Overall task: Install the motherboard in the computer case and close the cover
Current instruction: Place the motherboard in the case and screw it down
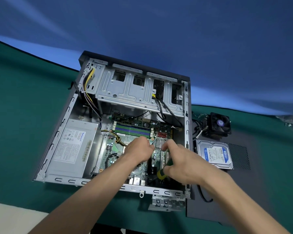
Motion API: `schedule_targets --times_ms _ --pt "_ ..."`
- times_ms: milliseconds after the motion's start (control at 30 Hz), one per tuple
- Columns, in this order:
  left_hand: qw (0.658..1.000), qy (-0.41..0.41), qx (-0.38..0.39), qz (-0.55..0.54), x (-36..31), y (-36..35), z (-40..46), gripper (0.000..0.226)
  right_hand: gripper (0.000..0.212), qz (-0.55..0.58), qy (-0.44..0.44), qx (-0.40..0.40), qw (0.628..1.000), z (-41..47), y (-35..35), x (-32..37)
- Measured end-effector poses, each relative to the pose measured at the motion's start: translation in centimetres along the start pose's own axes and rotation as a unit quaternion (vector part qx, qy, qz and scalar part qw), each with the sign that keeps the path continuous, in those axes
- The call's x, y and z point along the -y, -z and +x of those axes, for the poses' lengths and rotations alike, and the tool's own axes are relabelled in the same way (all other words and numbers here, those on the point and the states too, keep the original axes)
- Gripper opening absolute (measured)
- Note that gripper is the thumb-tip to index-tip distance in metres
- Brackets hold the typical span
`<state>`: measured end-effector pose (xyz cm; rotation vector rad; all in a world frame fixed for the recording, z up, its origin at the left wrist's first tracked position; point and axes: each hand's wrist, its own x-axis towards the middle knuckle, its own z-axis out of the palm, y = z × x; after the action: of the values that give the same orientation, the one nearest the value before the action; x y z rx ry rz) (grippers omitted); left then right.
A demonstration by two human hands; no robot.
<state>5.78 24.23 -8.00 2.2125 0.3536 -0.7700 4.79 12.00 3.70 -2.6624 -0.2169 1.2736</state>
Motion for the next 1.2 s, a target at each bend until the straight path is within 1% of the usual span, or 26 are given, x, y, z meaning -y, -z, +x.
schedule_targets --times_ms 67,133,200,233,267,300,333,400,467,500,533,567,600,633,667,700,767,800,833,867,900,933,967,1100,1167,1200 --pt "1.0 0.002 0.002 -0.003 0.1 -0.1 0.1 0.034 0.021 -0.01 -0.009 -0.041 0.999 0.0 -0.4 -0.1" --pt "1.0 0.0 0.006 -0.009 0.1 -0.1 0.1 0.034 0.029 -0.068 -0.022 -0.115 0.991 0.1 -0.5 -0.3" --pt "1.0 -0.003 0.007 -0.011 0.1 -0.2 0.1 0.034 0.029 -0.03 -0.018 -0.067 0.997 0.3 -0.1 -0.9" --pt "1.0 -0.005 0.005 -0.009 0.1 -0.2 0.0 0.035 0.031 0.004 -0.022 -0.01 1.0 0.1 0.3 -0.8" --pt "1.0 -0.006 0.005 -0.007 0.1 -0.2 0.0 0.037 0.03 0.029 -0.013 0.01 0.999 0.0 0.3 -0.7" --pt "1.0 -0.006 0.006 -0.008 0.1 -0.2 0.1 0.038 0.024 0.013 -0.015 0.002 1.0 -0.1 0.1 -0.6" --pt "1.0 -0.006 0.007 -0.01 0.1 -0.1 0.1 0.039 0.02 -0.012 -0.017 -0.033 0.999 -0.1 -0.2 -0.6" --pt "1.0 -0.007 0.01 -0.011 0.0 -0.1 0.1 0.04 0.03 -0.081 -0.027 -0.112 0.99 0.1 -0.6 -0.4" --pt "1.0 -0.007 0.01 -0.009 0.0 -0.1 -0.1 0.039 0.028 -0.045 -0.019 -0.068 0.997 0.1 -0.1 -0.2" --pt "1.0 -0.007 0.009 -0.006 -0.1 0.0 -0.1 0.038 0.032 -0.018 -0.019 -0.016 1.0 0.1 0.2 0.1" --pt "1.0 -0.006 0.01 -0.003 -0.1 0.0 -0.1 0.037 0.032 0.001 -0.009 0.011 1.0 0.1 0.3 0.4" --pt "1.0 -0.004 0.01 -0.001 -0.1 0.0 -0.1 0.037 0.026 -0.013 -0.008 0.01 1.0 0.1 0.1 0.5" --pt "1.0 -0.003 0.011 -0.003 -0.1 0.0 -0.1 0.037 0.017 -0.035 -0.011 -0.015 0.999 0.3 -0.2 0.7" --pt "1.0 -0.002 0.011 -0.006 -0.2 0.0 0.0 0.037 0.014 -0.067 -0.019 -0.054 0.996 0.4 -0.4 1.0" --pt "1.0 -0.002 0.012 -0.008 -0.2 0.0 -0.1 0.037 0.018 -0.093 -0.026 -0.085 0.992 0.4 -0.4 1.2" --pt "1.0 -0.003 0.013 -0.009 -0.2 0.0 -0.1 0.037 0.022 -0.092 -0.029 -0.076 0.992 0.5 -0.2 1.1" --pt "1.0 -0.003 0.012 -0.01 -0.2 0.0 -0.1 0.036 0.033 -0.043 -0.023 0.0 0.999 0.6 0.4 1.1" --pt "1.0 -0.002 0.011 -0.008 -0.1 0.0 -0.1 0.036 0.034 -0.02 -0.018 0.028 0.999 0.4 0.6 1.2" --pt "1.0 -0.002 0.011 -0.007 -0.1 0.0 -0.1 0.036 0.029 -0.022 -0.014 0.026 0.999 0.3 0.4 1.2" --pt "1.0 -0.002 0.01 -0.009 -0.1 0.0 0.0 0.036 0.021 -0.035 -0.015 0.002 0.999 0.2 0.2 1.2" --pt "1.0 -0.003 0.009 -0.011 -0.1 -0.1 0.1 0.037 0.019 -0.053 -0.016 -0.04 0.998 0.4 -0.1 1.2" --pt "1.0 -0.005 0.008 -0.011 0.0 -0.2 0.1 0.038 0.024 -0.081 -0.019 -0.078 0.993 0.4 -0.3 1.4" --pt "1.0 -0.008 0.007 -0.009 0.0 -0.2 0.1 0.038 0.027 -0.098 -0.019 -0.092 0.991 0.5 -0.3 1.4" --pt "1.0 -0.012 0.005 0.0 0.1 -0.2 0.3 0.038 0.027 -0.08 -0.009 -0.003 0.997 0.4 0.4 1.4" --pt "1.0 -0.014 0.005 -0.001 0.1 -0.2 0.3 0.038 0.027 -0.091 -0.021 0.006 0.996 0.8 0.5 1.1" --pt "1.0 -0.016 0.005 -0.003 0.1 -0.2 0.3 0.038 0.034 -0.104 -0.036 0.011 0.994 1.2 0.6 1.1"
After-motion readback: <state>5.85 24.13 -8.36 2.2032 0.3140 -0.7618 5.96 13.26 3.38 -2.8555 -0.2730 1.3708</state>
